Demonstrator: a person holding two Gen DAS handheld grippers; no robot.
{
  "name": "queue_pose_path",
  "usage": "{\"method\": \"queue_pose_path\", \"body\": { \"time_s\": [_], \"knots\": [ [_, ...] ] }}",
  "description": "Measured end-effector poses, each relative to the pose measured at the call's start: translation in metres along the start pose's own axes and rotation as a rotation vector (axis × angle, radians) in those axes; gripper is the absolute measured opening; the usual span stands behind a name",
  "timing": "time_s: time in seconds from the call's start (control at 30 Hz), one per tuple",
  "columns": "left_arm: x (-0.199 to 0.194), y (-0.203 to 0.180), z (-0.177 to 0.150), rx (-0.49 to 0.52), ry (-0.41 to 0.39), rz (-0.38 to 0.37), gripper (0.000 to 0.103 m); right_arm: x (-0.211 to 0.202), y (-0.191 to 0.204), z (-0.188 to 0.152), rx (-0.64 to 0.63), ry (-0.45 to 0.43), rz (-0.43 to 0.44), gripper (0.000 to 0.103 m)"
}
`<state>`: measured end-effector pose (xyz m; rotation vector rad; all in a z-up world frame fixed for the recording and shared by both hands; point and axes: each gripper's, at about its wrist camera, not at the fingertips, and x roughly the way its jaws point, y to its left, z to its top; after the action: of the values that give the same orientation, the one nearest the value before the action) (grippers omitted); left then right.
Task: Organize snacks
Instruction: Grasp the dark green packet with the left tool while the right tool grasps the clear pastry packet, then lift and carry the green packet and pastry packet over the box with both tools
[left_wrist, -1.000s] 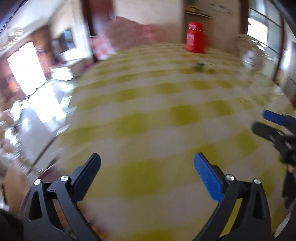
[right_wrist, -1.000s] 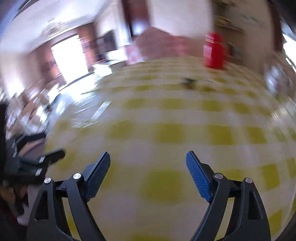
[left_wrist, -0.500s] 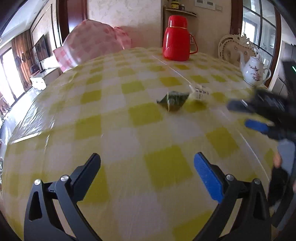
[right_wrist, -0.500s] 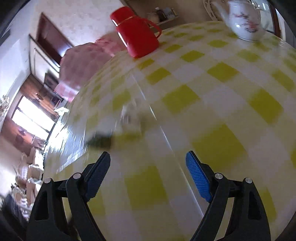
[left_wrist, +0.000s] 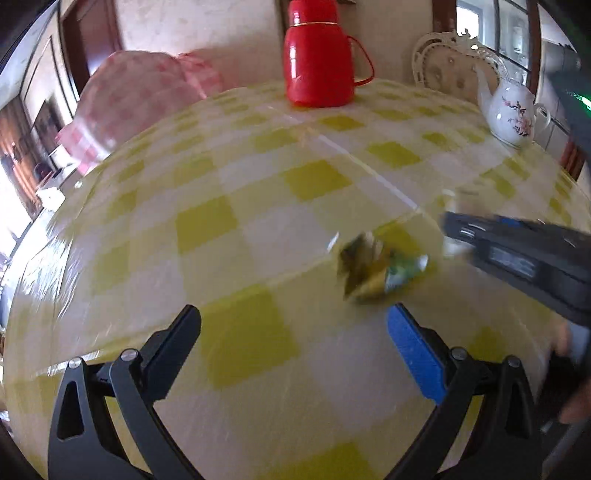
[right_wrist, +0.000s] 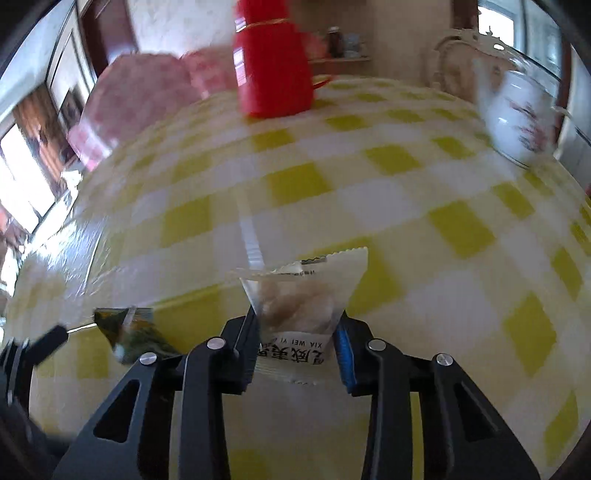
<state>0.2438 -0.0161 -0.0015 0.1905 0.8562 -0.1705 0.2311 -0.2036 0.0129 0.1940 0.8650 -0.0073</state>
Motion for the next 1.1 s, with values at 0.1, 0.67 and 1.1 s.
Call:
{"method": "queue_pose_path", "body": {
  "time_s": [0.1,0.67,1.1],
  "knots": [
    [0.011,-0.015,0.012,0.045,0.014,-0.052,0.101,-0.020,-0.028,-0.008,0.049,-0.024,0.025,0.035],
    [-0.107,-0.024,-0.075,-0.029,-0.040,-0.148,0.036,-0.147,-0.009,-0.143,0.018,0.010,0.307,0.035],
    [-0.274,0.035,-0.253,-0.064,-0.090,-0.031,0.036,-0.255,0.111,-0.271,-0.230,-0.035,0.453,0.035]
  ]
}}
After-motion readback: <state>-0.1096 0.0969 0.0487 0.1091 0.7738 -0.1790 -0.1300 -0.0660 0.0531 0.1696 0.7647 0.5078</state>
